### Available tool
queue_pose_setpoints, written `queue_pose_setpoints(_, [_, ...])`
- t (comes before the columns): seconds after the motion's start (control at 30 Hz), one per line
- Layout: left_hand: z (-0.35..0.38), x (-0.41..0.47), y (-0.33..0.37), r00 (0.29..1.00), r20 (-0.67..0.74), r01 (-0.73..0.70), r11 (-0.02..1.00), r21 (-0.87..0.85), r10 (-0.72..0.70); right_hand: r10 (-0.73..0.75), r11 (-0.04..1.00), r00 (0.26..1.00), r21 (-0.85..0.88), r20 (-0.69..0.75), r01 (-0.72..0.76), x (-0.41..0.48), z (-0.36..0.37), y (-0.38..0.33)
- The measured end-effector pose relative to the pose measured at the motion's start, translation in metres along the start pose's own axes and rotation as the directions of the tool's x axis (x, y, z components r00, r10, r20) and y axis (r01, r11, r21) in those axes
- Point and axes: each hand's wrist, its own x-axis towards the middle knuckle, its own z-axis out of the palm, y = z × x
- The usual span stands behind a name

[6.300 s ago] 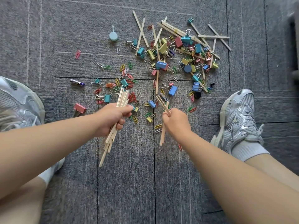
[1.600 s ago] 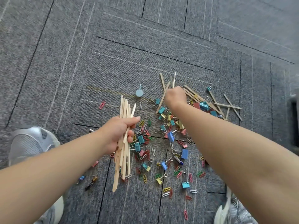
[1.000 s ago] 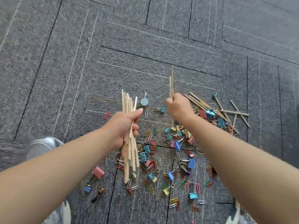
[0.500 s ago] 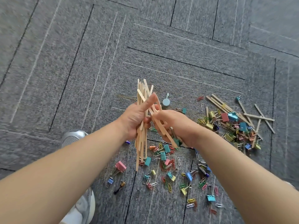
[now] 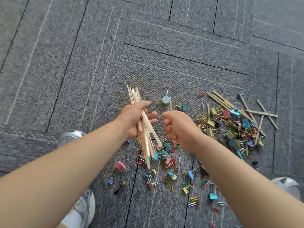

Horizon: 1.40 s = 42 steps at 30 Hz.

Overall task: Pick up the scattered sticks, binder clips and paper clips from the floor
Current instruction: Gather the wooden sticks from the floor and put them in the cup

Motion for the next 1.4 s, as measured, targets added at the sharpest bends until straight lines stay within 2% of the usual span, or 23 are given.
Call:
queue_pose_setpoints(0.07, [0.006,-0.002,-0.005,0.998,0.043,0.041,0.999,0.019,-0.042,-0.116,0.963,0.99,-0.253,-0.075,0.093,0.002,0.002,-0.003])
queue_pose_setpoints(0.1, [0.01,-0.003,-0.007,0.997,0.059,0.053,0.998,0.028,-0.055,-0.203,0.913,0.976,-0.375,-0.082,0.159,0.004,0.001,-0.004])
queue_pose_setpoints(0.17, [0.019,-0.003,-0.011,0.993,0.087,0.07,0.996,0.054,-0.075,-0.322,0.818,0.946,-0.515,-0.042,0.256,0.004,-0.002,-0.007])
queue_pose_setpoints(0.27, [0.037,-0.001,-0.018,0.986,0.152,0.048,0.993,0.111,-0.064,-0.302,0.695,0.953,-0.677,0.03,0.242,-0.001,-0.009,-0.013])
queue_pose_setpoints(0.33, [0.05,0.003,-0.022,0.988,0.149,0.028,0.993,0.116,-0.045,-0.271,0.695,0.955,-0.662,0.119,0.28,-0.007,-0.017,-0.015])
queue_pose_setpoints(0.4, [0.061,0.009,-0.022,0.998,0.049,0.03,0.994,0.109,-0.036,-0.205,0.778,0.948,-0.548,0.242,0.308,-0.013,-0.035,-0.017])
queue_pose_setpoints(0.43, [0.065,0.013,-0.021,0.999,-0.001,0.034,0.991,0.131,-0.034,-0.194,0.796,0.948,-0.524,0.251,0.302,-0.011,-0.05,-0.017])
queue_pose_setpoints(0.47, [0.069,0.017,-0.02,0.999,-0.029,0.037,0.984,0.174,-0.032,-0.232,0.799,0.955,-0.524,0.185,0.296,-0.003,-0.067,-0.018])
queue_pose_setpoints(0.5, [0.073,0.02,-0.02,0.999,-0.041,0.042,0.976,0.214,-0.034,-0.287,0.805,0.958,-0.536,0.024,0.255,0.01,-0.089,-0.017])
queue_pose_setpoints(0.53, [0.078,0.023,-0.021,0.998,-0.046,0.046,0.968,0.246,-0.035,-0.336,0.812,0.921,-0.556,-0.197,0.178,0.026,-0.112,-0.016])
queue_pose_setpoints(0.57, [0.083,0.025,-0.023,0.998,-0.045,0.048,0.961,0.272,-0.037,-0.381,0.805,0.836,-0.587,-0.396,0.088,0.042,-0.136,-0.014])
queue_pose_setpoints(0.6, [0.089,0.028,-0.025,0.999,-0.038,0.049,0.954,0.295,-0.039,-0.403,0.782,0.765,-0.623,-0.502,0.002,0.056,-0.157,-0.012])
queue_pose_setpoints(0.63, [0.096,0.028,-0.027,0.998,-0.025,0.055,0.949,0.311,-0.05,-0.393,0.75,0.751,-0.657,-0.53,-0.07,0.066,-0.173,-0.009])
queue_pose_setpoints(0.7, [0.107,0.029,-0.03,0.996,0.019,0.077,0.941,0.329,-0.088,-0.326,0.665,0.81,-0.727,-0.488,-0.17,0.083,-0.191,-0.001])
queue_pose_setpoints(0.77, [0.118,0.029,-0.034,0.989,0.052,0.116,0.935,0.336,-0.141,-0.306,0.599,0.841,-0.777,-0.445,-0.193,0.088,-0.197,0.007])
queue_pose_setpoints(0.93, [0.134,0.032,-0.042,0.986,0.052,0.129,0.923,0.362,-0.159,-0.394,0.479,0.829,-0.859,-0.397,-0.183,0.087,-0.195,0.025])
queue_pose_setpoints(1.0, [0.139,0.032,-0.048,0.985,0.064,0.123,0.919,0.374,-0.157,-0.412,0.49,0.821,-0.856,-0.394,-0.165,0.086,-0.197,0.031])
queue_pose_setpoints(1.1, [0.142,0.028,-0.058,0.983,0.091,0.113,0.914,0.389,-0.16,-0.358,0.495,0.854,-0.852,-0.378,-0.17,0.087,-0.207,0.032])
queue_pose_setpoints(1.23, [0.135,0.03,-0.069,0.986,0.077,0.098,0.889,0.447,-0.148,-0.346,0.283,0.903,-0.946,-0.256,-0.159,0.088,-0.214,0.025])
queue_pose_setpoints(1.3, [0.133,0.03,-0.07,0.989,0.059,0.097,0.884,0.457,-0.139,-0.347,0.218,0.913,-0.965,-0.214,-0.143,0.086,-0.213,0.024])
queue_pose_setpoints(1.33, [0.133,0.03,-0.069,0.99,0.057,0.093,0.887,0.453,-0.132,-0.35,0.234,0.913,-0.963,-0.211,-0.133,0.083,-0.212,0.023])
queue_pose_setpoints(1.37, [0.135,0.028,-0.067,0.991,0.059,0.083,0.893,0.443,-0.122,-0.356,0.311,0.906,-0.943,-0.23,-0.118,0.081,-0.213,0.023])
queue_pose_setpoints(1.4, [0.138,0.024,-0.064,0.992,0.068,0.068,0.899,0.432,-0.108,-0.36,0.43,0.894,-0.897,-0.269,-0.097,0.072,-0.213,0.018])
